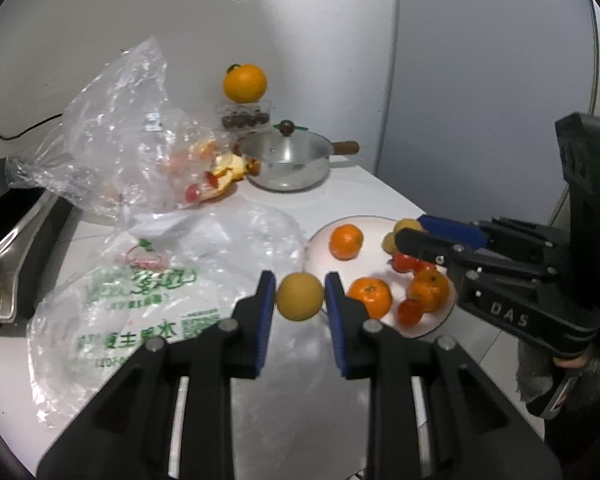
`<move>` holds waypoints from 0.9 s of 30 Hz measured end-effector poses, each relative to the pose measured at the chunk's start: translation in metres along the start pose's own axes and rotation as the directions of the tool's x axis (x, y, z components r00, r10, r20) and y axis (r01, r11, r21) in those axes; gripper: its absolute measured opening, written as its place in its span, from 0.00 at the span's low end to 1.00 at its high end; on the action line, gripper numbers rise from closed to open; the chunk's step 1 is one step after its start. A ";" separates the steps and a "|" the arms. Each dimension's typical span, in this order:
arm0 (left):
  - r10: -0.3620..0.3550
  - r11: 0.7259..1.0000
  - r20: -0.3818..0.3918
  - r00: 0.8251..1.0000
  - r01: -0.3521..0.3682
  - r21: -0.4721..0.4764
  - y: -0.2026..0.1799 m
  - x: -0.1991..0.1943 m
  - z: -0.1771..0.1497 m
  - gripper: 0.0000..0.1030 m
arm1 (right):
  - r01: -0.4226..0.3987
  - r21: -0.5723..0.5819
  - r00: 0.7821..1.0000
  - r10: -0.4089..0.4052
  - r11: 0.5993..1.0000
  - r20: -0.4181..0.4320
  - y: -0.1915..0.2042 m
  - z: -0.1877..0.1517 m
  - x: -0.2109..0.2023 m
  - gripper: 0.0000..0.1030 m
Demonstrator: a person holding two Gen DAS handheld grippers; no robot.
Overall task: Organize fruits
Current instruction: 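Carry both yellow fruits in the left and right grippers over the white plate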
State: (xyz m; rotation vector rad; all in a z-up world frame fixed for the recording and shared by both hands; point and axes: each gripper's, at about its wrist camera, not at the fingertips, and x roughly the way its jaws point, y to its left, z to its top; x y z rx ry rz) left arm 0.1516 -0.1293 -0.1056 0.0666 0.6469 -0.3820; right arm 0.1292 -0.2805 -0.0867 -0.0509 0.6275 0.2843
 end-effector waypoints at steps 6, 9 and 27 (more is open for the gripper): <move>-0.013 1.000 -0.031 0.999 0.014 0.022 -0.019 0.018 0.003 0.25 | 0.024 0.034 1.000 -0.024 0.999 -0.007 -0.026 -0.010 -0.003 0.26; -0.018 0.999 -0.044 0.999 0.019 0.033 -0.027 0.026 0.004 0.25 | 0.031 0.052 0.999 -0.031 0.998 -0.015 -0.039 -0.015 -0.001 0.26; -0.018 0.999 -0.108 0.994 0.021 0.030 -0.036 0.082 0.015 0.25 | -0.010 0.086 0.997 0.016 0.996 -0.069 -0.070 -0.026 0.035 0.26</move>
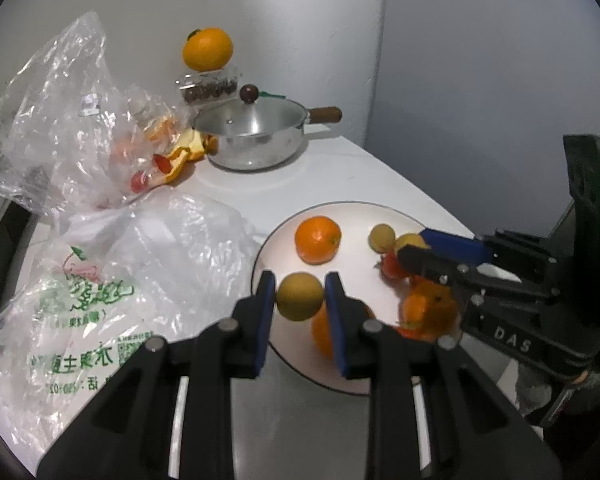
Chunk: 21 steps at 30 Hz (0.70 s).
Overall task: Organize fruits
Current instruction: 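Lower the yellow fruits onto the plate and open both grippers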
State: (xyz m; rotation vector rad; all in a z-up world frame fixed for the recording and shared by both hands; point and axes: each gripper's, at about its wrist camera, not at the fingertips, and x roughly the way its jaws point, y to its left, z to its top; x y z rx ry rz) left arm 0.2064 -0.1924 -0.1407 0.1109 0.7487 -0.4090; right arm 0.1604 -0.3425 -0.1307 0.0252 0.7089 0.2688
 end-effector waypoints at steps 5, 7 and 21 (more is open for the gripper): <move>-0.002 1.000 -0.014 1.000 0.002 -0.005 0.002 0.013 0.002 0.25 | -0.028 -0.012 0.999 0.028 1.000 -0.016 0.003 0.001 0.013 0.26; -0.004 1.000 -0.020 1.000 0.004 -0.007 0.003 0.018 0.003 0.25 | -0.034 -0.017 0.999 0.034 0.999 -0.022 0.005 0.002 0.018 0.26; -0.025 1.000 -0.046 0.999 0.024 -0.012 0.006 0.035 0.003 0.26 | -0.040 -0.030 0.998 0.039 0.999 -0.055 0.010 0.002 0.035 0.26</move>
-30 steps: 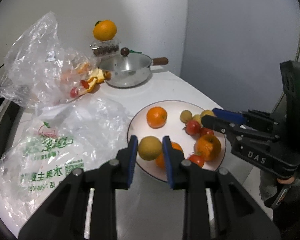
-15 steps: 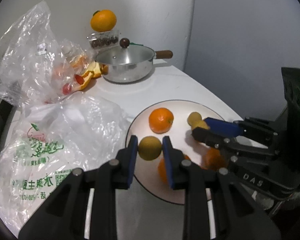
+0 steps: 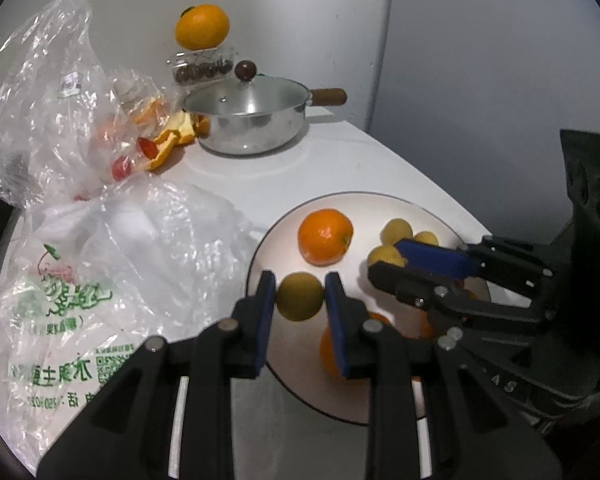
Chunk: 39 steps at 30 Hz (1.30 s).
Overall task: Organize fruits
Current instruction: 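Lower the yellow fruits onto the plate and open both grippers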
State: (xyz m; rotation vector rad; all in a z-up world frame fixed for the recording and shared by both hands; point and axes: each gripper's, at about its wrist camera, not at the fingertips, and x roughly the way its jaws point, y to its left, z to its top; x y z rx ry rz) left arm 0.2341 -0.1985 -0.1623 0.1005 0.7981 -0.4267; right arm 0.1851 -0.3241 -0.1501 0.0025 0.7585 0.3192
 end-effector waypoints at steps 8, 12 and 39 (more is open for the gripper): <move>-0.014 1.000 -0.005 1.000 0.014 -0.018 0.004 -0.001 -0.001 0.27 | 0.010 -0.010 1.000 -0.010 1.000 -0.013 0.006 0.000 0.003 0.26; -0.009 1.000 -0.004 1.000 0.009 -0.023 0.005 -0.004 -0.003 0.27 | 0.013 -0.012 1.000 -0.013 1.000 -0.011 0.007 0.001 0.001 0.26; 0.035 0.998 0.125 0.992 -0.028 -0.052 0.023 -0.088 -0.025 0.48 | 0.037 -0.059 0.998 -0.034 0.998 0.054 0.052 0.004 -0.047 0.35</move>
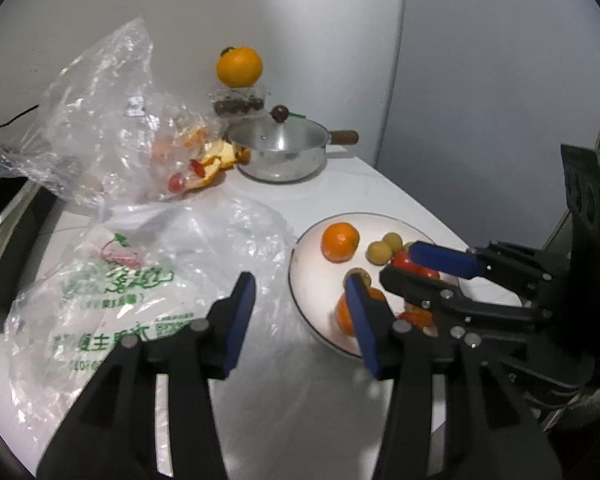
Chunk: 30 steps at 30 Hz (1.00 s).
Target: Organize fruits
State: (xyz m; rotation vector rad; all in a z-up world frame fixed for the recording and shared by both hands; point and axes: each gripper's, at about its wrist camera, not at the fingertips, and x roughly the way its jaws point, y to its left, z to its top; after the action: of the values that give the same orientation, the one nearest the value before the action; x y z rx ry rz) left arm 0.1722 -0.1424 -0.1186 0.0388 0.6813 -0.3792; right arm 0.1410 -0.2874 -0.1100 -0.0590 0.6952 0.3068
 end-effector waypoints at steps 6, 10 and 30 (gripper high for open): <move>0.020 1.000 0.032 0.999 -0.019 -0.015 0.007 -0.024 -0.007 0.48 | 0.002 -0.019 1.000 -0.002 1.000 0.015 0.015 0.000 -0.014 0.35; 0.035 0.999 0.061 0.998 -0.033 -0.037 0.013 -0.042 -0.014 0.63 | 0.001 -0.036 1.000 0.000 0.999 0.028 0.027 0.000 -0.023 0.35; 0.138 0.985 0.164 0.977 -0.119 -0.125 0.054 -0.133 -0.055 0.68 | -0.025 -0.135 0.996 0.035 0.991 0.077 0.099 -0.001 -0.062 0.35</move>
State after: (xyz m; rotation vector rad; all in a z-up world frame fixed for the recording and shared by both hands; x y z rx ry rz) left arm 0.0637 -0.0398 -0.0838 -0.0581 0.5251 -0.2153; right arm 0.0663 -0.2093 -0.0664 -0.1633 0.5965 0.3825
